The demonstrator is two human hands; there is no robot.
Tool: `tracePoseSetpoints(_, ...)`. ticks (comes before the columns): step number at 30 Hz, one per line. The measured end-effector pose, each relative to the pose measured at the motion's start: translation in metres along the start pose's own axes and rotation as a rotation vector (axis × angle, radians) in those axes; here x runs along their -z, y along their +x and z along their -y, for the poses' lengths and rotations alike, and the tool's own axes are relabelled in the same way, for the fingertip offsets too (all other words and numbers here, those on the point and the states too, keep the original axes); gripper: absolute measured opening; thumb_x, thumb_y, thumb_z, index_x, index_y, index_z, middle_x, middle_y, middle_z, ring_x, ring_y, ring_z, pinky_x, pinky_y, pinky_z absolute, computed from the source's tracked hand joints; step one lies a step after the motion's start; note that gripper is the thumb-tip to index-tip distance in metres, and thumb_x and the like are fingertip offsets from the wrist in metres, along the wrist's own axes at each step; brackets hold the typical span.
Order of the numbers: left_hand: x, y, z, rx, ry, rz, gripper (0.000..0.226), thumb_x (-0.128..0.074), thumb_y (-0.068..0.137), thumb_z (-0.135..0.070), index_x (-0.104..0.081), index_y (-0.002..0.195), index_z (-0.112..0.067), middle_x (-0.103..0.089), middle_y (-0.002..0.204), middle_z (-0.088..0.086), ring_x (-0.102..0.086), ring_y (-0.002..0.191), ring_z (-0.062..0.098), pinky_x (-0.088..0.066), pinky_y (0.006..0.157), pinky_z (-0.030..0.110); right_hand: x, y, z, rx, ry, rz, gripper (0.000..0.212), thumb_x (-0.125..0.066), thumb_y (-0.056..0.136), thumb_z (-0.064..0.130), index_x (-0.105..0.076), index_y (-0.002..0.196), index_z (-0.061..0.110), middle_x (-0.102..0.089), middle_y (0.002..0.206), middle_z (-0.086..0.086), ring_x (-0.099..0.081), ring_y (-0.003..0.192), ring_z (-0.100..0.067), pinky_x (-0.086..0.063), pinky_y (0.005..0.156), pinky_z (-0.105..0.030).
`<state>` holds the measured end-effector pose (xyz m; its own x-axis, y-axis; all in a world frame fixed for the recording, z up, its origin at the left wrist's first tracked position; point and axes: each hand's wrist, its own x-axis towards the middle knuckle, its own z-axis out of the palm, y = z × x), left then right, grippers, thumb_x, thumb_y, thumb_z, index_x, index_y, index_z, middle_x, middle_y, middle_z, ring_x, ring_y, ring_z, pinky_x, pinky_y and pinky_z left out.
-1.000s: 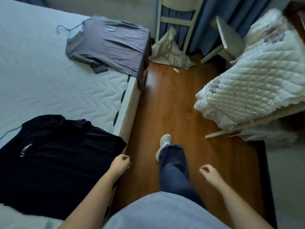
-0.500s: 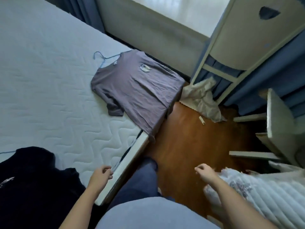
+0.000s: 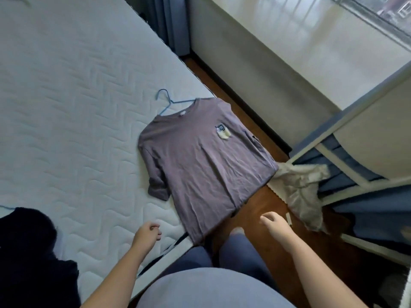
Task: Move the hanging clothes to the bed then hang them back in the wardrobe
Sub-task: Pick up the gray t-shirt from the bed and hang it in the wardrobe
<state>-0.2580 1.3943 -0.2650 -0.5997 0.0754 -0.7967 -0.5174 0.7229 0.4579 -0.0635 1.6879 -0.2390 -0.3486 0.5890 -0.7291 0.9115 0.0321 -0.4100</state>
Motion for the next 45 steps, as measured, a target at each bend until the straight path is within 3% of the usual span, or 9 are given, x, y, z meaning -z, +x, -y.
tracePoseSetpoints(5, -0.028, 0.020, -0.056, 0.042, -0.074, -0.073, 0.023, -0.038, 0.088, 0.001, -0.056, 0.101, 0.000, -0.060, 0.081, 0.013, -0.058, 0.075, 0.027, -0.044, 0.079, 0.034, 0.049, 0.060, -0.005, -0.031, 0.058, -0.037, 0.011, -0.049, 0.091, 0.008, -0.057, 0.098, 0.010, -0.064, 0.106, -0.019, -0.058, 0.106, -0.033, -0.043, 0.088, -0.036)
tracePoseSetpoints(11, -0.072, 0.017, -0.117, 0.172, -0.160, -0.184, 0.020, -0.038, 0.089, -0.002, -0.055, 0.099, -0.002, -0.060, 0.086, 0.015, -0.057, 0.078, 0.028, -0.040, 0.075, 0.029, 0.131, 0.170, 0.047, -0.145, 0.021, 0.086, 0.018, -0.049, 0.092, 0.012, -0.056, 0.099, -0.004, -0.060, 0.074, -0.008, -0.054, 0.066, -0.022, -0.041, 0.057, -0.029)
tracePoseSetpoints(17, -0.078, 0.047, -0.166, 0.174, -0.006, -0.225, 0.017, -0.048, 0.088, -0.010, -0.058, 0.101, -0.012, -0.062, 0.101, 0.010, -0.057, 0.100, 0.028, -0.040, 0.079, 0.030, 0.177, 0.264, 0.154, 0.039, -0.262, 0.145, 0.033, -0.050, 0.091, 0.016, -0.055, 0.115, -0.006, -0.060, 0.107, -0.018, -0.057, 0.106, -0.034, -0.044, 0.087, -0.037)
tracePoseSetpoints(21, -0.061, 0.097, -0.201, 0.176, 0.009, -0.320, 0.023, -0.046, 0.090, -0.010, -0.057, 0.110, -0.008, -0.060, 0.104, 0.007, -0.057, 0.104, 0.027, -0.042, 0.081, 0.030, 0.157, 0.316, 0.213, 0.068, -0.333, 0.163, 0.032, -0.050, 0.090, 0.017, -0.057, 0.112, -0.006, -0.062, 0.086, -0.013, -0.061, 0.083, -0.032, -0.051, 0.076, -0.040)
tracePoseSetpoints(24, -0.048, 0.147, -0.217, 0.177, -0.049, -0.429, 0.024, -0.048, 0.087, -0.005, -0.059, 0.109, -0.004, -0.064, 0.108, 0.015, -0.059, 0.100, 0.030, -0.042, 0.082, 0.031, 0.117, 0.347, 0.254, 0.130, -0.451, 0.233, 0.034, -0.048, 0.091, 0.019, -0.054, 0.118, -0.001, -0.061, 0.104, -0.015, -0.058, 0.087, -0.028, -0.042, 0.059, -0.030)
tracePoseSetpoints(27, -0.031, 0.205, -0.228, 0.171, -0.038, -0.498, 0.025, -0.048, 0.086, -0.003, -0.059, 0.108, -0.002, -0.061, 0.111, 0.020, -0.059, 0.100, 0.032, -0.042, 0.085, 0.033, 0.076, 0.375, 0.299, 0.240, -0.438, 0.238, 0.036, -0.048, 0.092, 0.019, -0.049, 0.124, 0.002, -0.058, 0.123, -0.017, -0.055, 0.104, -0.027, -0.038, 0.076, -0.029)
tracePoseSetpoints(34, 0.014, 0.317, -0.246, 0.131, 0.179, -0.685, 0.035, -0.054, 0.083, -0.006, -0.055, 0.118, -0.002, -0.050, 0.123, 0.026, -0.046, 0.113, 0.042, -0.038, 0.096, 0.046, 0.024, 0.444, 0.393, 0.549, -0.322, 0.131, 0.035, -0.054, 0.090, 0.016, -0.052, 0.123, 0.006, -0.059, 0.126, -0.013, -0.054, 0.116, -0.028, -0.039, 0.095, -0.034)
tracePoseSetpoints(39, 0.038, 0.369, -0.246, 0.132, 0.307, -0.543, 0.047, -0.050, 0.089, -0.017, -0.040, 0.133, -0.006, -0.043, 0.134, 0.023, -0.040, 0.123, 0.039, -0.035, 0.101, 0.044, 0.012, 0.484, 0.415, 0.538, -0.580, 0.153, 0.052, -0.055, 0.089, 0.027, -0.041, 0.135, 0.008, -0.047, 0.139, -0.013, -0.045, 0.126, -0.029, -0.038, 0.103, -0.042)
tracePoseSetpoints(45, 0.034, 0.381, -0.249, 0.154, 0.367, -0.435, 0.031, -0.048, 0.090, -0.029, -0.054, 0.115, -0.012, -0.053, 0.119, 0.017, -0.051, 0.111, 0.035, -0.044, 0.090, 0.040, 0.004, 0.485, 0.408, 0.434, -0.768, 0.153, 0.036, -0.057, 0.088, 0.029, -0.052, 0.117, 0.008, -0.050, 0.117, -0.017, -0.053, 0.104, -0.033, -0.044, 0.084, -0.036)
